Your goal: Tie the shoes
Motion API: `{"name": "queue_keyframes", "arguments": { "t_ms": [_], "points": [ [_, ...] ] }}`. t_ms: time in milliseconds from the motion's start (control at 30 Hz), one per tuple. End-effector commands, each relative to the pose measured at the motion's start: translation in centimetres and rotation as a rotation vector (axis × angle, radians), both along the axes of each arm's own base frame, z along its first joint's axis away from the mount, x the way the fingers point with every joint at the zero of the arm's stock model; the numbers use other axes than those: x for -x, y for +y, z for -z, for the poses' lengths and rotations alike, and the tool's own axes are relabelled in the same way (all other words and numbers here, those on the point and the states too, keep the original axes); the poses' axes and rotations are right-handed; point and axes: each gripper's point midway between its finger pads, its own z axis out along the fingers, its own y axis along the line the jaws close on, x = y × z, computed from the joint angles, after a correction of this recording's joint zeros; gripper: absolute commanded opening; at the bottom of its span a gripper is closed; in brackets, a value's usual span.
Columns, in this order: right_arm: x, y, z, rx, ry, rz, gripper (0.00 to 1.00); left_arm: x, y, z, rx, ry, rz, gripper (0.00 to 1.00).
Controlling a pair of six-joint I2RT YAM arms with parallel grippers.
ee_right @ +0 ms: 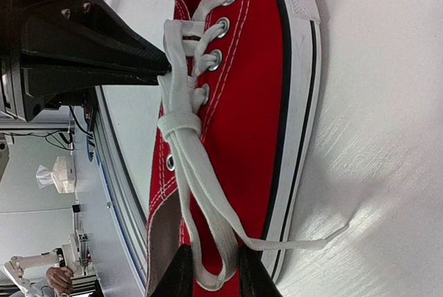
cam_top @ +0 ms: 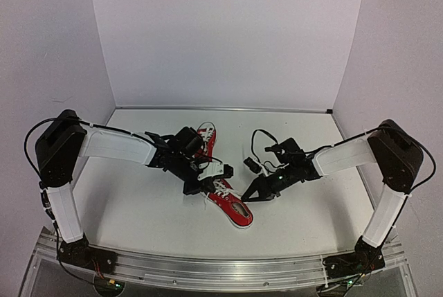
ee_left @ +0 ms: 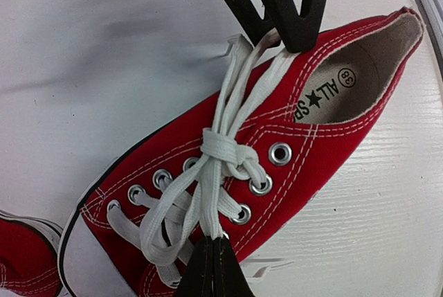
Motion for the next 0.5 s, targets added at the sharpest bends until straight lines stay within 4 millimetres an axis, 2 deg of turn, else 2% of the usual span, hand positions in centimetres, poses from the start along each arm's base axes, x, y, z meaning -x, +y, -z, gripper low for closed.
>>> {"name": "queue_keyframes", "arguments": {
  "t_ms": [0, 467],
  "points": [
    [-0.3, 0.4, -0.2, 0.002, -0.023, -0.010, 0.21, -0.8, 0.6, -2.2, 0.008, -0.059, -0.020, 0.00],
    [-1.0, 1.2, -1.3, -0.030, -0.036, -0.016, 0.26, -0.6, 2.0, -2.1, -0.008, -0.071, -0.028, 0.00]
  ]
}}
